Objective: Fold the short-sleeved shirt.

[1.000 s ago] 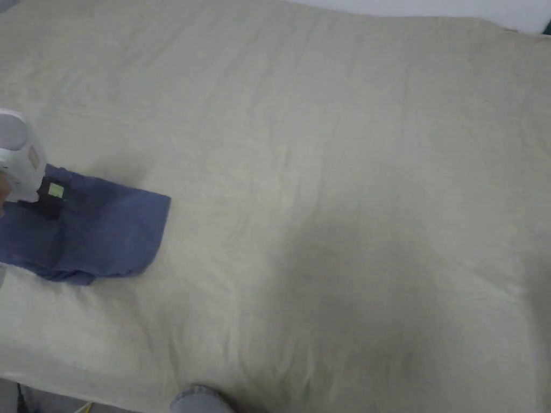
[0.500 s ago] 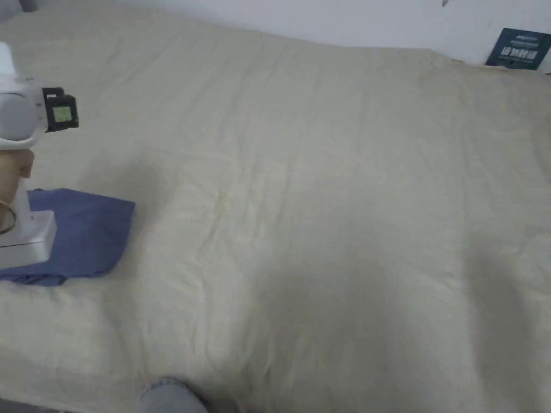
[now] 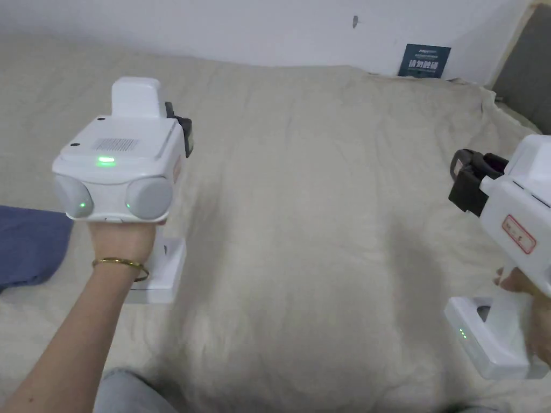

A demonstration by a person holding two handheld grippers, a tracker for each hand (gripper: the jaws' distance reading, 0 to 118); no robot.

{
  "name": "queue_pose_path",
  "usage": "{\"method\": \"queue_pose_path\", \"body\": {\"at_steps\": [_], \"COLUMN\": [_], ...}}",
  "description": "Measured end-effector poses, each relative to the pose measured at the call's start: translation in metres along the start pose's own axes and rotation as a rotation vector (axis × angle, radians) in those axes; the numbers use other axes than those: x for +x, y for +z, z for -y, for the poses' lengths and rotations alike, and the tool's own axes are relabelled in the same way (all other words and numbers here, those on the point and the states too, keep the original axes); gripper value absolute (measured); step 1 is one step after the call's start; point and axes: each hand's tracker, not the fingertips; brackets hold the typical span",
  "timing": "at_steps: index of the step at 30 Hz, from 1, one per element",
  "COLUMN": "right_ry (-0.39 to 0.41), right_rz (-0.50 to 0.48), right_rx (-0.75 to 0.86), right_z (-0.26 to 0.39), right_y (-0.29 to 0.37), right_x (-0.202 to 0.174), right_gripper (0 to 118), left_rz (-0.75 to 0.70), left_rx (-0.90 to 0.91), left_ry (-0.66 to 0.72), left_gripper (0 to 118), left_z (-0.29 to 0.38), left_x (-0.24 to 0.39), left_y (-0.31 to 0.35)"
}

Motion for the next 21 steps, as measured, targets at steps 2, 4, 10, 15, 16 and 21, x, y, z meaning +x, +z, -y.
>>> {"method": "queue_pose_path", "body": {"at_steps": [2, 4, 10, 15, 16, 21], "right_ry": [-0.004, -0.011, -0.025, -0.017, -0.017, -0.010], "right_rz": [0.005, 0.010, 0.030, 0.039, 0.041, 0.047], "right_rx": [0.012, 0.019, 0.027, 0.016, 0.013, 0.001], "right_z": [0.004, 0.010, 0.027, 0.039, 0.042, 0.049], "right_y": [0.005, 0.008, 0.016, 0.021, 0.022, 0.024], "right_x": [0.000, 0.002, 0.006, 0.004, 0.003, 0.003], "right_gripper": [0, 0, 0, 0, 0, 0], "left_rz": [0.040, 0.067, 0.127, 0.137, 0.133, 0.112], "left_rx": [0.012, 0.023, 0.047, 0.024, 0.018, -0.020], "left_ry": [-0.018, -0.028, -0.059, -0.050, -0.046, -0.051], "left_gripper": [0, 0, 0, 0, 0, 0], "left_z": [0.007, 0.012, 0.032, 0.044, 0.048, 0.063], "left_x": [0.018, 0.031, 0.054, 0.059, 0.058, 0.052], "left_y": [0.012, 0.019, 0.038, 0.047, 0.048, 0.049]}}
